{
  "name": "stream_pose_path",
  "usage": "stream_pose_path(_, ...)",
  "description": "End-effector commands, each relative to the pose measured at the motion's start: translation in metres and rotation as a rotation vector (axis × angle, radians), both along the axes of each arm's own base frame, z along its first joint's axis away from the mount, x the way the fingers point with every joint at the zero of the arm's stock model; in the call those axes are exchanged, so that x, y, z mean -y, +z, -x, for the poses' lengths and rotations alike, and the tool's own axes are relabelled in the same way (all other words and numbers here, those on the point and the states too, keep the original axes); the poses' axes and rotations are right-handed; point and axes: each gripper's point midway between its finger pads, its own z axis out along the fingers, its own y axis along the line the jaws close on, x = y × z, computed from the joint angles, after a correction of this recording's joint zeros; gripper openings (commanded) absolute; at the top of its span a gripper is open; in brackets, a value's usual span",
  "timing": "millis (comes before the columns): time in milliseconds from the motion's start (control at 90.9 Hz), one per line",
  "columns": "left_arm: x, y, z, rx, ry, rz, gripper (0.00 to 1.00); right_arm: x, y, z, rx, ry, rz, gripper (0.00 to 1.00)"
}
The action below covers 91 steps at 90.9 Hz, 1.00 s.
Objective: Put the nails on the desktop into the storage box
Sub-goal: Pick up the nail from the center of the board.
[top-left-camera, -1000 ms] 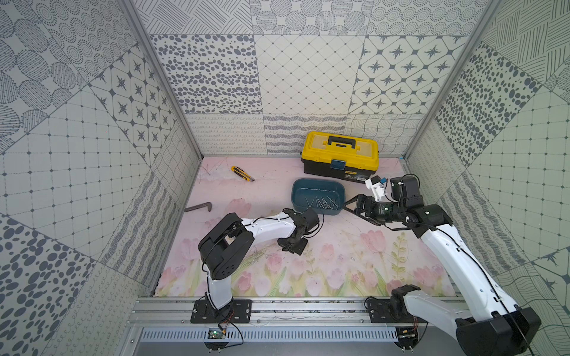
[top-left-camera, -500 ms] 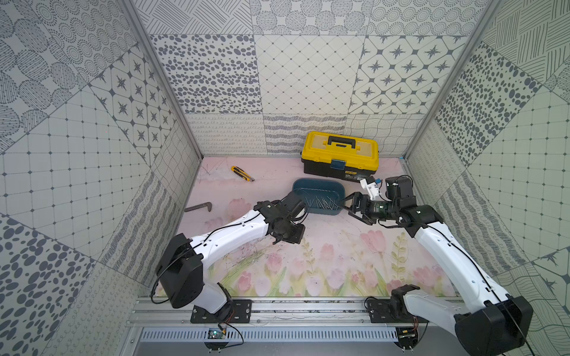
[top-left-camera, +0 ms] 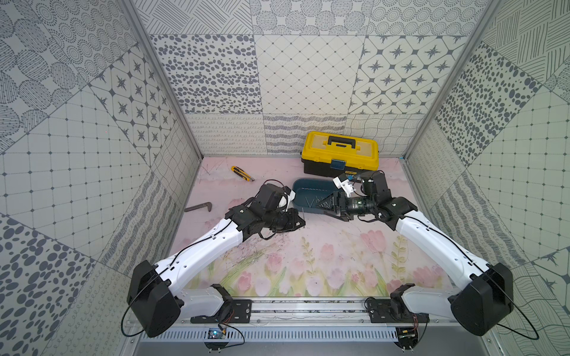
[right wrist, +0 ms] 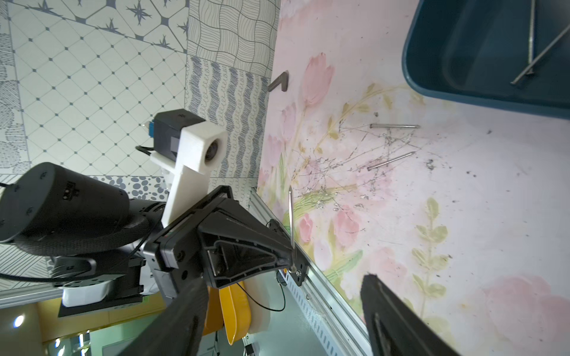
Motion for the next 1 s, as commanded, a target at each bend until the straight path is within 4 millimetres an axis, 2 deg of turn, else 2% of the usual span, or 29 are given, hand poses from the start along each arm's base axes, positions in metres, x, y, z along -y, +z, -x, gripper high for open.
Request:
stream_pose_path(0,0.025,0.049,0.0,0.012,-0.061,0.237,0.0,-0.015,0.026,-0.002,0.066,0.044,-0.076,0.77)
stream_pose_path(275,0.031,0.067,-0.003,0.031,-0.077,0.286,0.0,-0.027,0.023,0.004,0.041,0.079,-0.09,0.65)
stream_pose_path(638,0.03,0.069,0.0,0.033,-0.079,0.298,0.0,-0.035,0.026,0.006,0.04,0.089,-0.103,0.46)
stream_pose_path(869,0.029,0.068,0.003,0.027,-0.084,0.31,0.0,-0.033,0.026,0.005,0.044,0.065,-0.098,0.4)
stream_pose_path(990,0.028,0.07,0.006,0.024,-0.086,0.322,0.0,-0.03,0.025,0.001,0.052,0.032,-0.088,0.41)
